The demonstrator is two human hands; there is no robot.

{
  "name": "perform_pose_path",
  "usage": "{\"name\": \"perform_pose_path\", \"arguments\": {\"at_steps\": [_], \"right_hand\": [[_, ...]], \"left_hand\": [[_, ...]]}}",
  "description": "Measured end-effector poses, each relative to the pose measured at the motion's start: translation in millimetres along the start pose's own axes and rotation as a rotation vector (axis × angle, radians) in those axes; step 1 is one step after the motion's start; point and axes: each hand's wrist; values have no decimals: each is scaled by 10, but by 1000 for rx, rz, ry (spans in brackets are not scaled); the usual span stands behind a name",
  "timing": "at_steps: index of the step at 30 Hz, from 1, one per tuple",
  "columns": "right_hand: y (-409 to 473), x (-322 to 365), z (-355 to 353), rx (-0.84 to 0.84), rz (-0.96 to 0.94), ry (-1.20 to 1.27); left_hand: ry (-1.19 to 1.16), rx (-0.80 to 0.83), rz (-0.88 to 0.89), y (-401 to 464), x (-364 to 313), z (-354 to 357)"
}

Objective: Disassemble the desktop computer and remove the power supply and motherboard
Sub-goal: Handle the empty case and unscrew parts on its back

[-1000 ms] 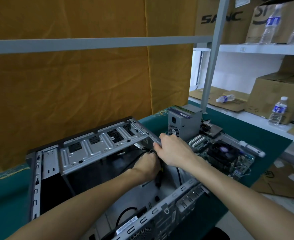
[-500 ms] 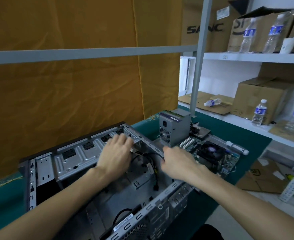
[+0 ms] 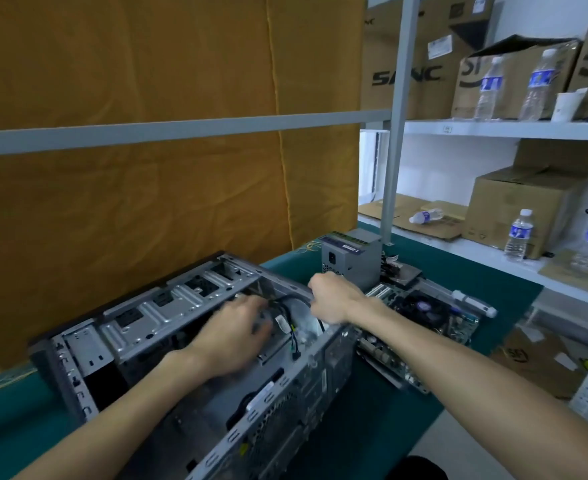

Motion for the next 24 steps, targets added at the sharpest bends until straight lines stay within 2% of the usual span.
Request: {"name": "perform_pose_path", "arguments": {"at_steps": [2,7,10,12,13,15,18,20,24], "right_hand": [[125,-15,13,-4,-9,17],[329,-160,92,1,-26,99],[346,-479,82,64,-43,379],[287,-851,57,4,8,552],[262,-1088,52,-80,33,537],[213,-1603,46,-283,94,348],[120,-2315,16,-464,319,172],[77,-2710,14,-417,453,41],[17,-3163,124,-166,618,-140]], "left_hand": [[-193,150,56,-32,-318,84],[-429,254,56,235,-724,281],[-446,316,41,387,-873,378],[-428,287,47,401,-935,428],[-420,273,56,395,-952,443],[-393,258,69,376,-967,468],[-329,242,61,385,-989,463],[-313,237,48,391,-997,464],[-287,198,32,384,-990,504]]}}
Point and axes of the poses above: each hand's wrist, its own y-axis towards the middle knuckle, its own z-axis out of the palm, x = y × z, and after that the axes turned 2 degrees about y, right-handed
